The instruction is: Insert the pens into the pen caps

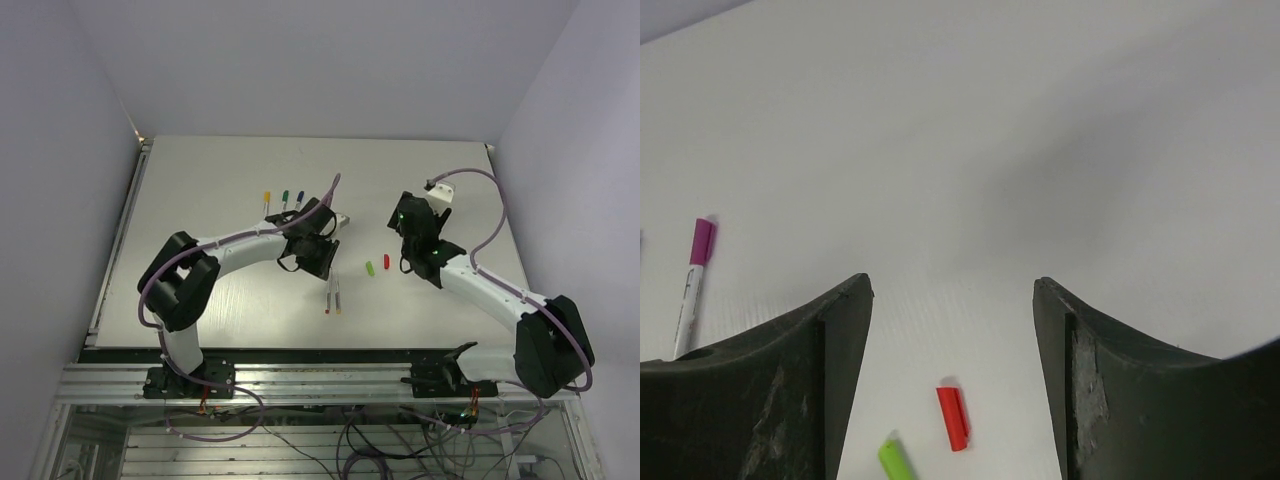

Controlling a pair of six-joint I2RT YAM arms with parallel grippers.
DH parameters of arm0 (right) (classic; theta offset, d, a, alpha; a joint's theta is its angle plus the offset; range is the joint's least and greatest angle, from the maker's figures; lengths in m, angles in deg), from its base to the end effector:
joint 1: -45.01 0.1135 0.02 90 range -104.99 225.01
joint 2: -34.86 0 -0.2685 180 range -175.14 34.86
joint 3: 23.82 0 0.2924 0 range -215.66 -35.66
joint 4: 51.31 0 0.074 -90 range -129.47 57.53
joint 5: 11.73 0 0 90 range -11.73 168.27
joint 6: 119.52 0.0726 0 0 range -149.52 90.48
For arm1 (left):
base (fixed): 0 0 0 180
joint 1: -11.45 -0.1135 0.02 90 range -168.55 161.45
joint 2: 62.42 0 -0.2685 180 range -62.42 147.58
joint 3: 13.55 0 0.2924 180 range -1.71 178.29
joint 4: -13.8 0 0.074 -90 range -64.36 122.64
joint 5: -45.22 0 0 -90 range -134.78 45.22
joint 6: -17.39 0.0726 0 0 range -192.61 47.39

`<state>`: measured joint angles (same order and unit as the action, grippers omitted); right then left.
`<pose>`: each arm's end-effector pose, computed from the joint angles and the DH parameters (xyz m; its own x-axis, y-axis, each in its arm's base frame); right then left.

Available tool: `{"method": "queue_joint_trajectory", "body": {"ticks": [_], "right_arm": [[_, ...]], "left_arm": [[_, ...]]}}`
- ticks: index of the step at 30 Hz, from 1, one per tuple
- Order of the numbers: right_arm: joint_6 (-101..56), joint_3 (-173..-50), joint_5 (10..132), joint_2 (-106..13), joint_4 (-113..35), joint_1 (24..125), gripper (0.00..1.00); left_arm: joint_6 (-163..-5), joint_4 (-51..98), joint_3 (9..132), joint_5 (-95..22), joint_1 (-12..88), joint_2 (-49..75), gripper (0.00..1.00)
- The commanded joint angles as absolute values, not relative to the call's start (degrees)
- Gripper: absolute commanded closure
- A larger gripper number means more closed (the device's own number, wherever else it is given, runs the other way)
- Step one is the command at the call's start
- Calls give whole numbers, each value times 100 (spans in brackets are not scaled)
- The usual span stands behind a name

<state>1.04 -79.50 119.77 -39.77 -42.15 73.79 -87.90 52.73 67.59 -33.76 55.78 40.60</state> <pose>0.3200 0.1209 0.2170 -0.2785 0.2815 -0.9183 0.3406 0.9229 0.1796 0.2927 -0.3053 0.1393 -0.8008 0.4205 -0.4264 0.5613 0.7753 -0.2896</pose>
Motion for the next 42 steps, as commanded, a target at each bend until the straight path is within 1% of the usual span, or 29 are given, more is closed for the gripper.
{"method": "queue_joint_trajectory", "body": {"ticks": [1, 2, 3, 9, 24, 32, 42], "right_arm": [[278, -7763, 12083, -3712, -4243, 7355, 35], [296, -7728, 12055, -3669, -4252, 7354, 35], [318, -7690, 12055, -3635, -4262, 7352, 36], [340, -7579, 12006, -3470, -4291, 7356, 36], [326, -7482, 11766, -3424, -4434, 7159, 37], [391, -7427, 11652, -3366, -4446, 7121, 37], [489, -7433, 11545, -3457, -4440, 7066, 37]], "left_arm": [[-8981, 5184, 6694, -3469, 5818, 3862, 59], [-8997, 5140, 6716, -3472, 5861, 3882, 56], [-9005, 5131, 6738, -3502, 5906, 3909, 55], [-8995, 5358, 6965, -3813, 6144, 4135, 54], [-8942, 5666, 7174, -4573, 6483, 4637, 54], [-8922, 5669, 7197, -4638, 6555, 4861, 55], [-8937, 6231, 7088, -5379, 6572, 5218, 57]]}}
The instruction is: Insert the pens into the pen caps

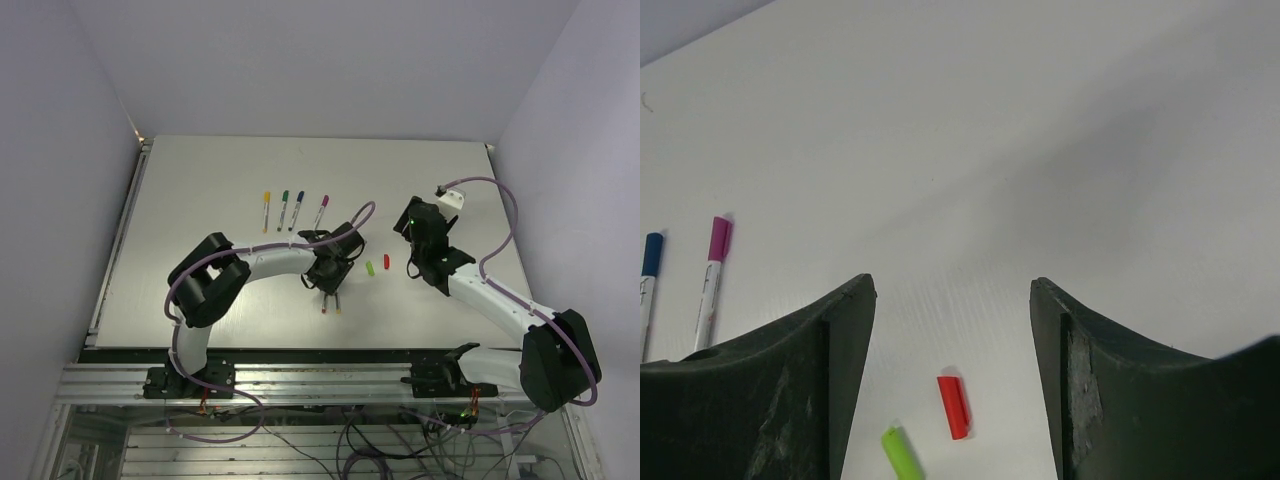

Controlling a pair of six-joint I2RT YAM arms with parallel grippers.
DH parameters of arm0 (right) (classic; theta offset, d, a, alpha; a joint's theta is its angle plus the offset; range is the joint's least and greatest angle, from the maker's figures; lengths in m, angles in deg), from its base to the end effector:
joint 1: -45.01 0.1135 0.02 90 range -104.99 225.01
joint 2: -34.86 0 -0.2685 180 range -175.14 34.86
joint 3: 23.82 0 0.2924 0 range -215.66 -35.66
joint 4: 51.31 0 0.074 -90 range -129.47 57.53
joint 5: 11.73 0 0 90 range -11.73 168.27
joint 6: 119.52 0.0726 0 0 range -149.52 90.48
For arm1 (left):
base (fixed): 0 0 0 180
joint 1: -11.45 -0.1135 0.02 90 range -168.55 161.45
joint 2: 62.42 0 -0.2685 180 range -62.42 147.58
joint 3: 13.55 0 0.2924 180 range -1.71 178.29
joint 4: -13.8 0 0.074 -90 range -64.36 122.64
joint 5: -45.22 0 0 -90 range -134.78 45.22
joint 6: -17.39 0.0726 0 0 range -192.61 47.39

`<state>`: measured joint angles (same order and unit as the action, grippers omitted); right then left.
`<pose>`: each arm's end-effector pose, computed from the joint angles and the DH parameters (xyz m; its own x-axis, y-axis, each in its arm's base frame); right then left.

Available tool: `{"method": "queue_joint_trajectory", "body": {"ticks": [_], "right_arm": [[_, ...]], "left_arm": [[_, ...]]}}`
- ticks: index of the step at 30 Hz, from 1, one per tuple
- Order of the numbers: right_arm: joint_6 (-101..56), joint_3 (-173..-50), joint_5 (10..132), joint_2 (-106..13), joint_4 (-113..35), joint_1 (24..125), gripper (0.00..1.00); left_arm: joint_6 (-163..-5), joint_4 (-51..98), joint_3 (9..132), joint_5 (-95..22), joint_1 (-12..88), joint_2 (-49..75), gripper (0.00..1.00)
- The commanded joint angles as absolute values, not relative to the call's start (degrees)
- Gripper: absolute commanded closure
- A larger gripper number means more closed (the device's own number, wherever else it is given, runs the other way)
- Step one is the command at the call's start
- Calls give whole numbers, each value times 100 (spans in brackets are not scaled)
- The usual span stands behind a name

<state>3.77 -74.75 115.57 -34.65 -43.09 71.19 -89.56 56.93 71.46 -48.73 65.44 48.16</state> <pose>0.3073 0.1020 0.2124 -0.2644 0.3565 -0.8961 0.3345 0.9054 0.2615 0.2576 -0.3460 0.1022 -0.7550 0.5440 -0.3662 0.5982 0.8001 -0.0445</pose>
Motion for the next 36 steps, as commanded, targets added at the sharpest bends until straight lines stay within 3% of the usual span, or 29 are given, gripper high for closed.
{"method": "queue_joint_trajectory", "body": {"ticks": [1, 16, 18, 21, 36], "right_arm": [[485, -7440, 11545, -3457, -4432, 7053, 37], [631, -7433, 11502, -3467, -4272, 6962, 38], [650, -7433, 11488, -3487, -4272, 6958, 38], [611, -7479, 11482, -3526, -4243, 6946, 38], [434, -7703, 11208, -4035, -3369, 6936, 42]], "left_arm": [[-8948, 6287, 7047, -5398, 6573, 5204, 58], [-9127, 6694, 6393, -4844, 6572, 4723, 61], [-9109, 6627, 6405, -4831, 6568, 4781, 67], [-9069, 6502, 6474, -4805, 6560, 4928, 90], [-8792, 6315, 7012, -4674, 5801, 4814, 93]]}}
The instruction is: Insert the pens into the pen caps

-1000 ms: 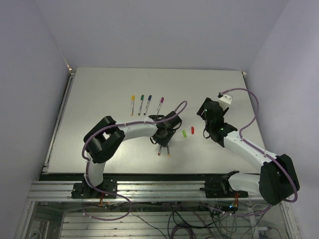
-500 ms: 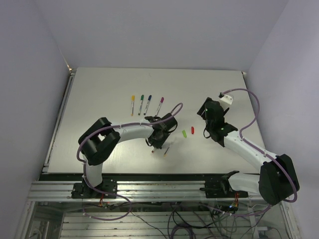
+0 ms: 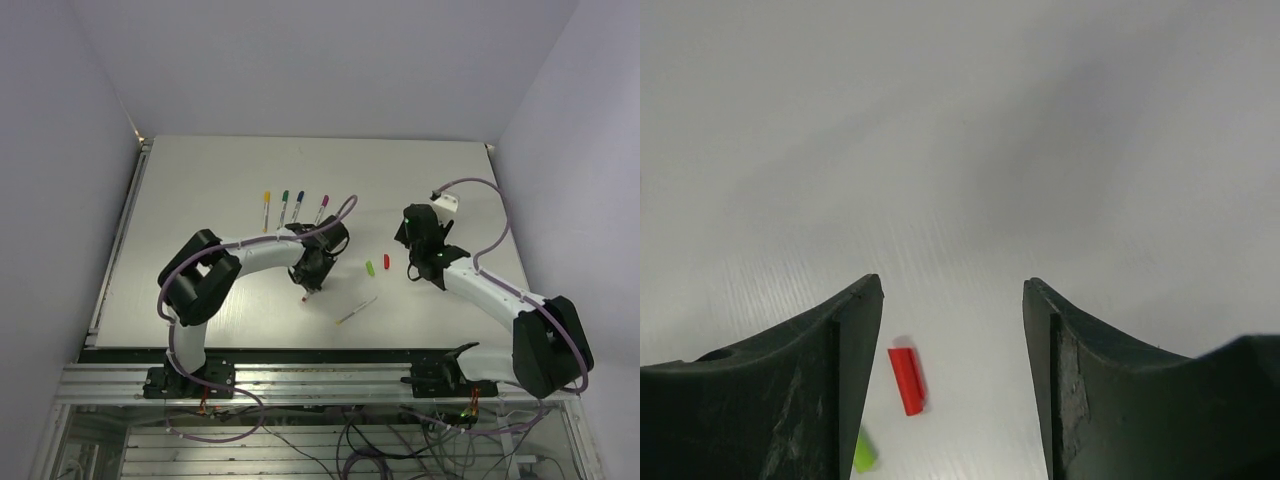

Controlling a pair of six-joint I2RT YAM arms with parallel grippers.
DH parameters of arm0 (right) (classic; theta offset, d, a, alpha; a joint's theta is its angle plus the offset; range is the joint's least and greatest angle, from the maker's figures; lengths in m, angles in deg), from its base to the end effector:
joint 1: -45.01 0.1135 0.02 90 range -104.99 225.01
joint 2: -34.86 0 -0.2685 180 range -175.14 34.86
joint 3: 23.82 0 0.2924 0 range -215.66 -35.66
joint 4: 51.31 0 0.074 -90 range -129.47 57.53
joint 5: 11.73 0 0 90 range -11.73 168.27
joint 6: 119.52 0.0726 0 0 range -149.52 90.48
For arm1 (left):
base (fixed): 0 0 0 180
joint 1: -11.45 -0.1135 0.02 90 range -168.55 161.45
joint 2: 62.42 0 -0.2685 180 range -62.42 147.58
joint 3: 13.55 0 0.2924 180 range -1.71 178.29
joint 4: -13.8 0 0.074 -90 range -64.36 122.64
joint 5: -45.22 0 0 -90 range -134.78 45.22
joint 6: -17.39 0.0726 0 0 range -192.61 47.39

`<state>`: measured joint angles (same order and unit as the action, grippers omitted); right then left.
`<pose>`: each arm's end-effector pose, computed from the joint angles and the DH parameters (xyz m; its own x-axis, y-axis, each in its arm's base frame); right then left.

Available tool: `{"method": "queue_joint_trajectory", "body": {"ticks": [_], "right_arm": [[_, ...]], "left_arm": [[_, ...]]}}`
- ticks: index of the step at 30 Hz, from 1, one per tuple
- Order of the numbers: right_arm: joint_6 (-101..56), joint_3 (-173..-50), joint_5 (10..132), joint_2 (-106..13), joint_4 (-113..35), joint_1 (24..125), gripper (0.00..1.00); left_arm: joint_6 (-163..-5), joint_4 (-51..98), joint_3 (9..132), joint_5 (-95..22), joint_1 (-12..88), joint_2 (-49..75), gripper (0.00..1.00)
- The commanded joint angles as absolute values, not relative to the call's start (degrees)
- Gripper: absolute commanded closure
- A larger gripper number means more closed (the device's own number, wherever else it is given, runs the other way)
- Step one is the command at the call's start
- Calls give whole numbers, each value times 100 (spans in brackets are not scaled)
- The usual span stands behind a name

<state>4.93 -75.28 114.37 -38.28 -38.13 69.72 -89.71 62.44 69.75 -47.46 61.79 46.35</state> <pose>0.3110 0.0960 0.1866 -0.3708 0.3325 -0.8671 0.3774 0.9071 0.1865 0.2646 -0.3138 0.1011 -0.8104 0.5173 -0.2749 0.5467 0.8365 -0.0375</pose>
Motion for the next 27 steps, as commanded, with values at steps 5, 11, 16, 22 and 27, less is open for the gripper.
{"method": "queue_joint_trajectory", "body": {"ticks": [5, 11, 16, 22, 27], "right_arm": [[507, -7846, 10776, -4396, -2933, 6940, 44], [520, -7822, 10291, -4523, -2528, 6936, 49], [453, -7665, 10062, -4515, -2663, 6936, 56], [225, -7797, 9624, -4761, -2929, 6936, 60], [87, -7923, 9422, -5072, -2985, 6936, 57]], "left_arm": [[-8598, 6171, 7487, -4620, 5586, 4603, 93], [-8353, 6099, 7827, -4618, 5578, 4555, 93], [-8347, 5949, 7836, -4253, 5484, 4574, 93], [-8395, 5806, 7797, -3976, 5319, 4527, 93], [-8434, 5735, 7718, -3813, 5146, 4450, 93]]}}
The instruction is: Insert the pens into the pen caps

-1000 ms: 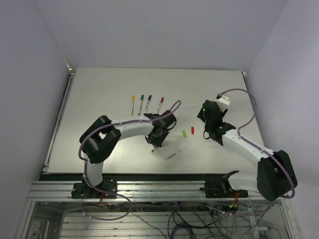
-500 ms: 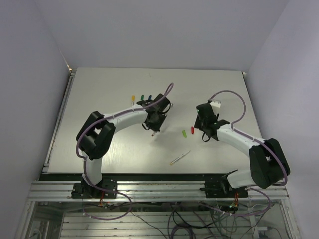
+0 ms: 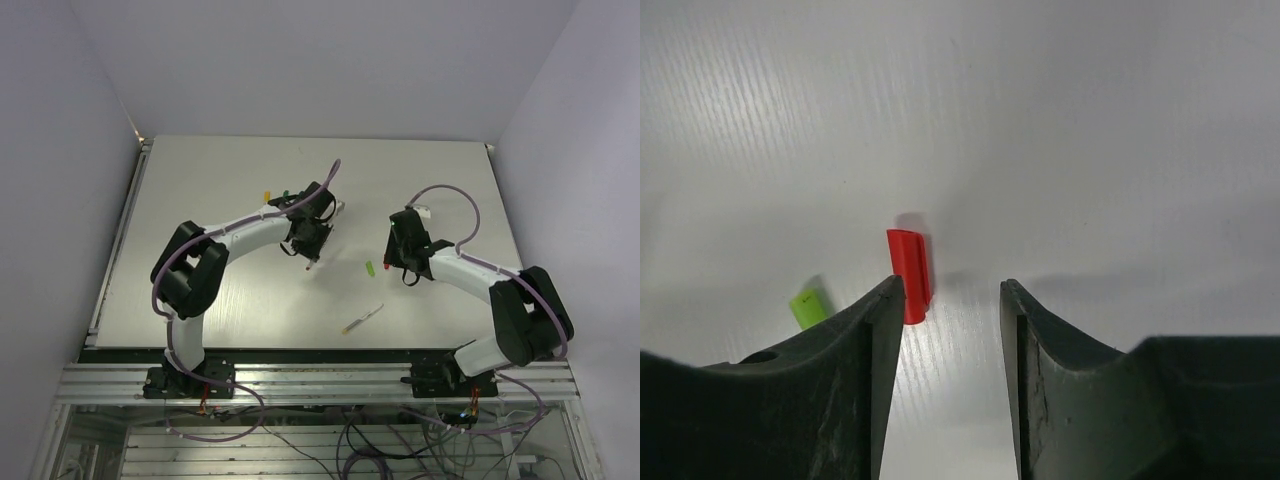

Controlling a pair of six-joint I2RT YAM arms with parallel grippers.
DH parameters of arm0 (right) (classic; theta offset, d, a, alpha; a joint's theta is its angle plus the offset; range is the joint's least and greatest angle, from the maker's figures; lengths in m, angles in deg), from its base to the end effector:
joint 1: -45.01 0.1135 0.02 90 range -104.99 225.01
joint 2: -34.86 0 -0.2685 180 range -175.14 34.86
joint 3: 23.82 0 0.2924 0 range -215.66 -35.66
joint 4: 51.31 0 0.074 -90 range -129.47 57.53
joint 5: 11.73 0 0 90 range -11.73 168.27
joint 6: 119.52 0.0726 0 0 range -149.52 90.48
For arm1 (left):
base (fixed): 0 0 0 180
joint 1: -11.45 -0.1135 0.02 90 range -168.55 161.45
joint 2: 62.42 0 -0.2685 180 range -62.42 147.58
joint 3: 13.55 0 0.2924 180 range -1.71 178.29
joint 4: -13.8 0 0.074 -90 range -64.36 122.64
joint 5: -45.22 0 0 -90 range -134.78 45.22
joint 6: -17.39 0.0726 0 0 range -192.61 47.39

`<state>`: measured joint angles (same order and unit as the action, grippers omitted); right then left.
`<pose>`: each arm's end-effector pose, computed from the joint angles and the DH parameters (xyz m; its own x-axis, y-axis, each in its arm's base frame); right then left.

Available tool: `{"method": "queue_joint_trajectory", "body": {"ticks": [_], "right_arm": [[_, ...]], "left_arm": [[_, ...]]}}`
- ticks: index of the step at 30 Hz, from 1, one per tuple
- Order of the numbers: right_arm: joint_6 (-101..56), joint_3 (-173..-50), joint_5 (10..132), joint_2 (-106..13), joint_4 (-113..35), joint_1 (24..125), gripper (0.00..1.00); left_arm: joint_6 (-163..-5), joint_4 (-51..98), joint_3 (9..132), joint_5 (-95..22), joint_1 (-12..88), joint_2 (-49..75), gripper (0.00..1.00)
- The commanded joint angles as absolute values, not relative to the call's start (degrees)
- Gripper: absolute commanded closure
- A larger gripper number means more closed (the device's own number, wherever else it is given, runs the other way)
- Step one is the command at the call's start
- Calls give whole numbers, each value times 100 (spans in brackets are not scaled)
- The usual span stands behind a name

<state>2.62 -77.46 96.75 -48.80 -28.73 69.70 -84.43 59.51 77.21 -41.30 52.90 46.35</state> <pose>0.3097 0.1171 0.1206 -0.7289 0.2202 -0.6483 0.1966 0.9743 0.1099 0.3339 -0.3007 0.1460 -0.7973 0.4314 -0.4222 0.5288 0.8365 -0.1440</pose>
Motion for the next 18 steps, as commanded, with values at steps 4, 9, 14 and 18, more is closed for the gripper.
{"method": "queue_joint_trajectory", "body": {"ticks": [4, 9, 14, 18], "right_arm": [[66, -8001, 9363, -5251, -3013, 6938, 56], [30, -8125, 9326, -5450, -3070, 6936, 56], [-16, -8272, 9237, -5654, -3036, 6936, 57], [-17, -8323, 9186, -5725, -2922, 6936, 58]], "left_arm": [[-8443, 5671, 7672, -3714, 5066, 4386, 93], [-8420, 5607, 7693, -3620, 5025, 4402, 93], [-8443, 5543, 7683, -3536, 4996, 4431, 93], [-8474, 5479, 7615, -3455, 4954, 4405, 93]]}}
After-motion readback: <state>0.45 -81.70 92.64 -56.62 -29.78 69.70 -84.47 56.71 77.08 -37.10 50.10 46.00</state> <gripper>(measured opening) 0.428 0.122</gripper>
